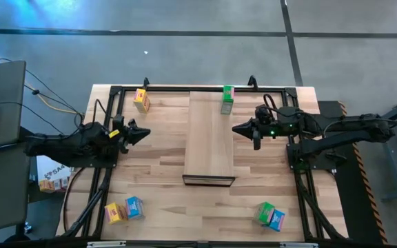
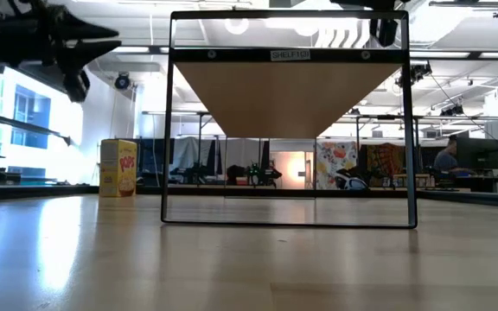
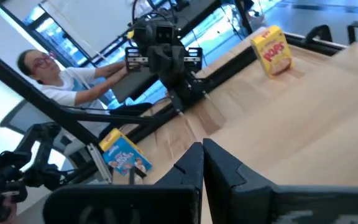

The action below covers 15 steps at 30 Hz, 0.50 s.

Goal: Stack cereal on shelf
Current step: Put the green cereal box on the shelf

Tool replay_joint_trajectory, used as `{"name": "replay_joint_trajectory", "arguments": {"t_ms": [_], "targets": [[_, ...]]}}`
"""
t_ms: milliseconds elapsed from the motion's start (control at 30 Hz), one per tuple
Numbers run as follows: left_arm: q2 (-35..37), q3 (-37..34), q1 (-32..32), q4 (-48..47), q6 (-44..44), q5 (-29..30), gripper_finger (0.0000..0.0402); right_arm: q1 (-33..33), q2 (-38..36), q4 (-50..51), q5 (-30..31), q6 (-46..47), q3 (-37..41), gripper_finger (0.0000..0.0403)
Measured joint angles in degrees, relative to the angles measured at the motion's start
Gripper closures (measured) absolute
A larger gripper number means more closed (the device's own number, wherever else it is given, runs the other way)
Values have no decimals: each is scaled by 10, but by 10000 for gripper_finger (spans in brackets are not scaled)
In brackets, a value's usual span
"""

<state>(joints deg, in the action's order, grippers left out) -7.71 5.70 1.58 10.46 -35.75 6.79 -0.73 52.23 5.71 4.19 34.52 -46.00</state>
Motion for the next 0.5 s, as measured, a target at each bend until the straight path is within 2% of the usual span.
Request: {"name": "replay_joint_trajectory", "arguments": {"t_ms": [267,500], "targets": [[-140,124,10,-64,20,9,232,-1,0,-2,-2,-21,0,403],[-226,170,26,-64,42,11,189,-1,0,-4,-47,-20,0,403]]}}
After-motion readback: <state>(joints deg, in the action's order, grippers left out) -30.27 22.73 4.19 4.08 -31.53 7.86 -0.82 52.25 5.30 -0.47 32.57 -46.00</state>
